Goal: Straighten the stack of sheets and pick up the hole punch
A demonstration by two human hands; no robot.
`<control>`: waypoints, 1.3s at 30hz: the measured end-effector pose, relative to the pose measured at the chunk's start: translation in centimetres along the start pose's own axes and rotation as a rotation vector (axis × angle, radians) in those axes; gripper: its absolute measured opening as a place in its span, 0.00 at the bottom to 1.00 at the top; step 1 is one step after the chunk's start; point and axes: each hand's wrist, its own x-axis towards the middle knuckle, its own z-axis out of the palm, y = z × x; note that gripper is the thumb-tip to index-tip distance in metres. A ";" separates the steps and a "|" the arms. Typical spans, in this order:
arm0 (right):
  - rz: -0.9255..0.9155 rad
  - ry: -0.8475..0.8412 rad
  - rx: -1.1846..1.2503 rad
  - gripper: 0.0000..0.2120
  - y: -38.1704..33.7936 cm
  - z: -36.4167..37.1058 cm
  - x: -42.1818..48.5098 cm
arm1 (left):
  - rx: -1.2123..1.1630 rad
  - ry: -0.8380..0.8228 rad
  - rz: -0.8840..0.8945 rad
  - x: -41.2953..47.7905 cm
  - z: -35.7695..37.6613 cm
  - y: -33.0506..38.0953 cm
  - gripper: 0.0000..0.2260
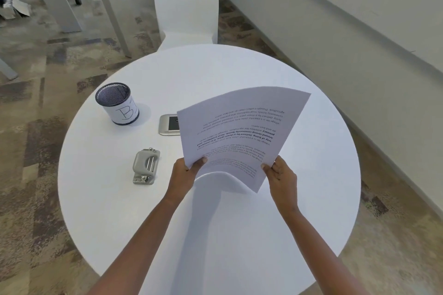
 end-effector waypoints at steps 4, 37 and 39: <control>-0.030 -0.011 -0.044 0.05 -0.1 -0.3 0.4 | 0.006 -0.001 -0.029 0.3 -0.3 -0.2 0.04; 0.001 -0.328 0.250 0.33 -4.1 -10.4 5.4 | -0.164 0.126 0.110 2.6 -3.9 5.2 0.04; 0.058 -0.323 0.291 0.34 -2.7 -9.1 5.0 | -0.210 0.176 0.083 2.5 -3.1 4.5 0.05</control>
